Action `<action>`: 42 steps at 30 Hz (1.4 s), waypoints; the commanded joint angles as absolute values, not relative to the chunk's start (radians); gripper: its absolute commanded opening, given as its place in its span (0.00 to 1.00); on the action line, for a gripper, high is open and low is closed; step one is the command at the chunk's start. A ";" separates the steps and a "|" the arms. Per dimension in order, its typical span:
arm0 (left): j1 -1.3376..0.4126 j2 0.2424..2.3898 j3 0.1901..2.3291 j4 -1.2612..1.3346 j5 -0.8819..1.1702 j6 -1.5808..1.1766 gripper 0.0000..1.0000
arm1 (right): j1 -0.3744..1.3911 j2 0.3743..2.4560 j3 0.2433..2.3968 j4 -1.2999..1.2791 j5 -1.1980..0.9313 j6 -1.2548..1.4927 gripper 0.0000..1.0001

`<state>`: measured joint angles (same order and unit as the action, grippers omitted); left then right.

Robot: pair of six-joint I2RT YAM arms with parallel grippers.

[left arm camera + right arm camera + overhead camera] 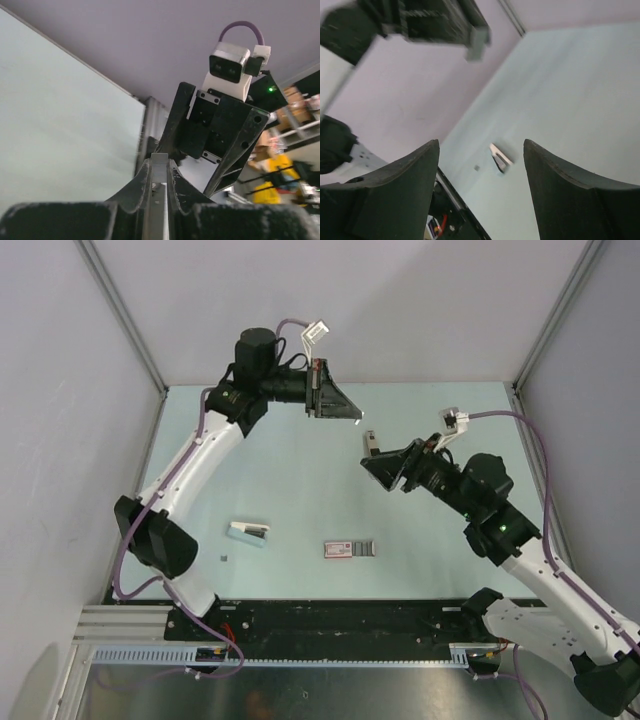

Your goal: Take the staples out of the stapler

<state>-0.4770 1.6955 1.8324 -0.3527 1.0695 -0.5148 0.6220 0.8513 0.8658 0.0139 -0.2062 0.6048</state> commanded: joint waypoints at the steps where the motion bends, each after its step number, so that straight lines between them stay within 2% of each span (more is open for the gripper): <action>1: -0.468 1.621 1.764 -0.104 1.192 -0.807 0.00 | 0.614 0.835 0.939 0.227 -0.271 0.654 0.73; 5: -0.465 1.562 1.580 0.291 1.196 -1.108 0.00 | 0.611 0.851 0.955 0.300 -0.300 0.690 0.72; 7: -0.468 1.548 1.539 0.374 1.194 -1.176 0.00 | 0.609 0.858 0.956 0.324 -0.302 0.705 0.72; 17: -0.470 1.509 1.462 0.474 1.177 -1.255 0.00 | 0.608 0.911 0.957 0.383 -0.297 0.761 0.69; 34: -0.483 1.475 1.346 0.522 1.119 -1.267 0.00 | 0.639 0.982 0.957 0.457 -0.298 0.831 0.52; 42: -0.483 1.473 1.347 0.526 1.117 -1.264 0.00 | 0.668 0.997 0.955 0.430 -0.282 0.817 0.48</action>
